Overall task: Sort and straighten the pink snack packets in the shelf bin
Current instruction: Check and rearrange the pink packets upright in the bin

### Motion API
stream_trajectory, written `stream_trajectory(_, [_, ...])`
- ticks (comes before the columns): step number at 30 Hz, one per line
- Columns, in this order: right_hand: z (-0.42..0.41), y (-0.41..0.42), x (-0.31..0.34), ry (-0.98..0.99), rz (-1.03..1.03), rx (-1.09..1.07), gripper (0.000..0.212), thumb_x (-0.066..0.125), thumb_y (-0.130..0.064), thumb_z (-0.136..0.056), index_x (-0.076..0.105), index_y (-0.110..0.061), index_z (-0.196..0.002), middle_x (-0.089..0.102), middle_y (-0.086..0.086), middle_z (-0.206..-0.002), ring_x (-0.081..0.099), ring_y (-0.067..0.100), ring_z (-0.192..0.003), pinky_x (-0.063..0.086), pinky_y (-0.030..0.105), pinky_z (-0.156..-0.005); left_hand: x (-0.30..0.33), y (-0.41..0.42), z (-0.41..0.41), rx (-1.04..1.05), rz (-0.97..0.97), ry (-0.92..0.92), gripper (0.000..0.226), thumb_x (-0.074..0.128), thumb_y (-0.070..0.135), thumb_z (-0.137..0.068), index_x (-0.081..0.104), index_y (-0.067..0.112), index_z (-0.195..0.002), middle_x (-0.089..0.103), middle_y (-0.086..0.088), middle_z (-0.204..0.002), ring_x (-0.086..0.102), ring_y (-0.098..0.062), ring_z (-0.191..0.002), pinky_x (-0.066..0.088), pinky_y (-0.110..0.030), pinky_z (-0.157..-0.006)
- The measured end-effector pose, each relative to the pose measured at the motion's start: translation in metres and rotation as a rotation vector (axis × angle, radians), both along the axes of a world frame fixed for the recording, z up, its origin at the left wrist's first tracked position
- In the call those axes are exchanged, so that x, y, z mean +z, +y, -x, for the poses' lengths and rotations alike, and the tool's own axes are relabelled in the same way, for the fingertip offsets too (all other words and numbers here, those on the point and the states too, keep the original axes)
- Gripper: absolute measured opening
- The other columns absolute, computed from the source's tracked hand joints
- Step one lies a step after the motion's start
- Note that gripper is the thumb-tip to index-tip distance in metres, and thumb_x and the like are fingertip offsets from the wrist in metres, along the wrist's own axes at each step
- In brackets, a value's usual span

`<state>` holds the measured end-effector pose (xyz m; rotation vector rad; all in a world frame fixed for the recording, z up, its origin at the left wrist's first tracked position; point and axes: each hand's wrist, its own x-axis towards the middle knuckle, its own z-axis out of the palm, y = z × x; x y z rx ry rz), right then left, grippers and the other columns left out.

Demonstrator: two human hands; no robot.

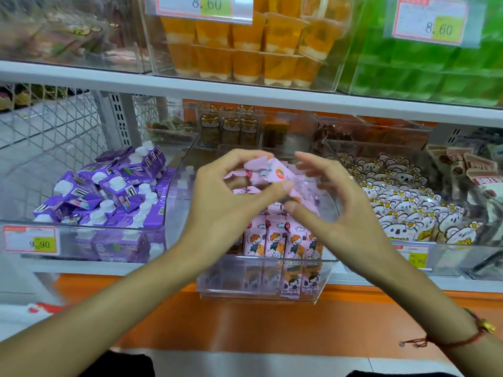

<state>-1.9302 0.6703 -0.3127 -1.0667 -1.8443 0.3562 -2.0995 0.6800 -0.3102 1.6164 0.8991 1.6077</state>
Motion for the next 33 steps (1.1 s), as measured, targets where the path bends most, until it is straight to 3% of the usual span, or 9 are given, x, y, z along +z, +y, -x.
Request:
stream_trajectory(2, [0.003, 0.001, 0.001, -0.127, -0.155, -0.041, 0.043, 0.067, -0.019, -0.082, 0.056, -0.021, -0.124, 0.057, -0.005, -0.114, 0.051, 0.011, -0.108, 0.04, 0.019, -0.089, -0.002, 0.0, -0.01, -0.008, -0.041, 0.035, 0.037, 0.084, 0.017, -0.07, 0.068, 0.021, -0.102, 0.073, 0.014, -0.09, 0.07, -0.003, -0.08, 0.052, -0.013, -0.066])
stream_trajectory(4, [0.002, 0.004, 0.003, -0.193, -0.25, -0.134, 0.033, 0.066, -0.017, -0.085, 0.06, -0.017, -0.117, 0.057, -0.004, -0.103, 0.051, 0.014, -0.096, 0.042, 0.024, -0.078, -0.003, 0.005, -0.014, -0.041, -0.046, 0.056, 0.05, 0.083, 0.03, -0.07, 0.061, 0.026, -0.115, 0.069, 0.015, -0.104, 0.068, -0.001, -0.091, 0.053, -0.014, -0.075])
stream_trajectory(7, [-0.012, 0.012, 0.007, -0.062, -0.219, -0.244, 0.031, 0.071, -0.022, -0.084, 0.056, -0.018, -0.112, 0.062, -0.007, -0.097, 0.058, 0.012, -0.086, 0.049, 0.029, -0.074, -0.008, 0.021, -0.012, 0.015, -0.05, 0.165, 0.058, 0.07, 0.048, -0.076, 0.049, 0.029, -0.126, 0.058, 0.015, -0.124, 0.056, 0.004, -0.112, 0.045, -0.015, -0.094])
stream_trajectory(10, [-0.024, 0.023, 0.014, 0.17, -0.13, -0.251, 0.04, 0.072, -0.018, -0.083, 0.045, -0.018, -0.113, 0.065, -0.019, -0.085, 0.065, -0.002, -0.079, 0.052, 0.018, -0.071, -0.015, 0.047, -0.01, 0.117, -0.092, 0.59, 0.027, 0.056, 0.027, -0.095, 0.058, 0.024, -0.122, 0.057, 0.009, -0.128, 0.046, -0.008, -0.123, 0.036, -0.023, -0.1])
stream_trajectory(12, [-0.028, 0.032, 0.016, 0.236, -0.087, -0.228, 0.048, 0.071, -0.011, -0.084, 0.037, -0.015, -0.118, 0.063, -0.017, -0.085, 0.065, -0.007, -0.075, 0.05, 0.012, -0.07, -0.021, 0.063, -0.013, 0.107, -0.129, 0.903, 0.029, 0.047, 0.02, -0.098, 0.057, 0.021, -0.125, 0.054, 0.004, -0.134, 0.042, -0.015, -0.126, 0.034, -0.027, -0.099])
stream_trajectory(17, [-0.024, 0.051, 0.015, 0.102, -0.028, -0.263, 0.054, 0.07, -0.011, -0.084, 0.032, -0.018, -0.123, 0.062, -0.009, -0.081, 0.064, 0.0, -0.064, 0.054, 0.027, -0.066, -0.025, 0.077, -0.025, 0.024, -0.139, 1.289, 0.037, 0.036, 0.037, -0.101, 0.058, 0.015, -0.123, 0.058, -0.005, -0.125, 0.046, -0.024, -0.119, 0.036, -0.032, -0.09])
stream_trajectory(22, [-0.015, 0.074, 0.016, -0.129, -0.009, -0.246, 0.041, 0.069, -0.017, -0.085, 0.036, -0.025, -0.109, 0.066, -0.006, -0.079, 0.067, 0.011, -0.07, 0.054, 0.039, -0.071, -0.031, 0.068, -0.017, 0.055, -0.165, 1.195, 0.038, 0.04, 0.04, -0.099, 0.056, 0.021, -0.128, 0.062, 0.0, -0.116, 0.051, -0.021, -0.108, 0.034, -0.03, -0.077])
stream_trajectory(27, [-0.01, 0.091, 0.025, -0.388, 0.17, -0.12, 0.039, 0.07, -0.017, -0.086, 0.039, -0.018, -0.11, 0.067, 0.008, -0.09, 0.067, 0.027, -0.082, 0.052, 0.05, -0.079, -0.041, 0.059, -0.011, 0.045, -0.172, 1.11, 0.039, 0.038, 0.039, -0.1, 0.05, 0.024, -0.135, 0.058, 0.006, -0.127, 0.048, -0.015, -0.114, 0.036, -0.029, -0.09])
stream_trajectory(33, [-0.023, 0.097, 0.049, -0.379, 0.374, 0.016, 0.044, 0.076, -0.014, -0.08, 0.044, -0.02, -0.11, 0.062, 0.017, -0.107, 0.063, 0.034, -0.097, 0.048, 0.052, -0.088, -0.042, 0.058, -0.005, -0.013, -0.155, 1.085, 0.037, 0.04, 0.037, -0.101, 0.053, 0.023, -0.132, 0.055, 0.007, -0.135, 0.047, -0.013, -0.122, 0.04, -0.032, -0.099])
